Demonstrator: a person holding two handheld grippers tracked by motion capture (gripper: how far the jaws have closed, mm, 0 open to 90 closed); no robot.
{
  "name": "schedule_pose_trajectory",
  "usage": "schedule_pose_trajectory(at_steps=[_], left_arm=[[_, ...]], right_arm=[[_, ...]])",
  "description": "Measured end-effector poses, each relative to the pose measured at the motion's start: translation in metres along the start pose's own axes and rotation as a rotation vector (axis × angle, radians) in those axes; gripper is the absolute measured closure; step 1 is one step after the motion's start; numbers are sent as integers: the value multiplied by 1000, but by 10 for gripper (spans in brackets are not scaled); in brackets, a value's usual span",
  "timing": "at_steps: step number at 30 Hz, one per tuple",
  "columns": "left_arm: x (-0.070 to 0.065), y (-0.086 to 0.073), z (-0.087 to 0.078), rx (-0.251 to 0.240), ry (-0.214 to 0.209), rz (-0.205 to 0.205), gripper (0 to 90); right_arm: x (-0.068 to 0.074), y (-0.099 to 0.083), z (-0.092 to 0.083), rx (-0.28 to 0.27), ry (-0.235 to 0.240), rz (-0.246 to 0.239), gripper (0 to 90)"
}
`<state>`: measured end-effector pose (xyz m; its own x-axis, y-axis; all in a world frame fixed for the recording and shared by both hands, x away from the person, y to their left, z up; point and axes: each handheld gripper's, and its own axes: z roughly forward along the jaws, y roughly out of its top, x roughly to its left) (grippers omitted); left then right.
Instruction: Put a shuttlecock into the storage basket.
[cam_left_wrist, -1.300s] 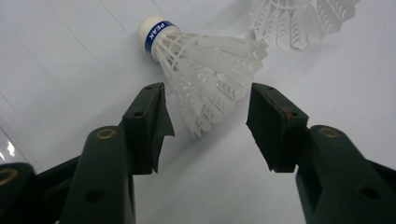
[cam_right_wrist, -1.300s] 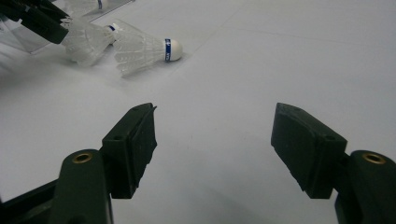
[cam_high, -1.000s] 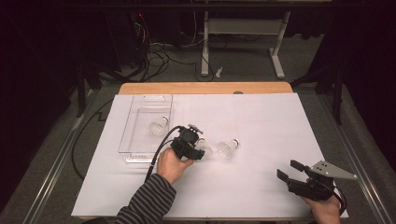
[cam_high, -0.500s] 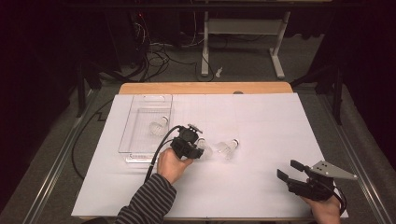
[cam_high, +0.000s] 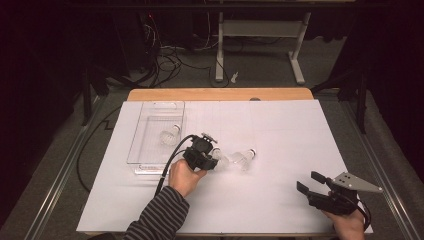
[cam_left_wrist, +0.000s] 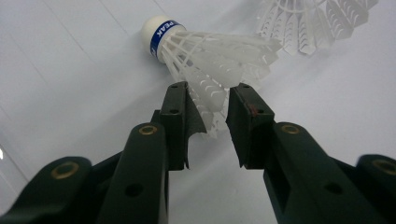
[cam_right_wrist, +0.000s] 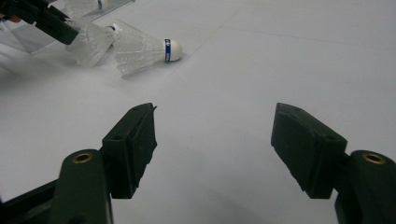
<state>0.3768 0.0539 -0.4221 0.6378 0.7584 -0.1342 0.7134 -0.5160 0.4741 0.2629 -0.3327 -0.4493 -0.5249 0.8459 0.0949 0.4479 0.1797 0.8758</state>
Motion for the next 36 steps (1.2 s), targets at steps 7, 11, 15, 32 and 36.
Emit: schedule_pose_trajectory(at_steps=[7, 11, 15, 32, 36], left_arm=[[1, 0, -1, 2, -7, 1, 729], [1, 0, -1, -3, -11, 3, 745], [1, 0, -2, -6, -9, 2, 765], [1, 0, -3, -3, -13, 17, 844], [2, -1, -4, -8, -14, 18, 858]], right_arm=[[0, 0, 0, 0, 0, 0, 313], [0, 0, 0, 0, 0, 0, 313], [0, 0, 0, -1, 1, 2, 313], [0, 0, 0, 0, 2, -1, 313], [0, 0, 0, 0, 1, -2, 313]])
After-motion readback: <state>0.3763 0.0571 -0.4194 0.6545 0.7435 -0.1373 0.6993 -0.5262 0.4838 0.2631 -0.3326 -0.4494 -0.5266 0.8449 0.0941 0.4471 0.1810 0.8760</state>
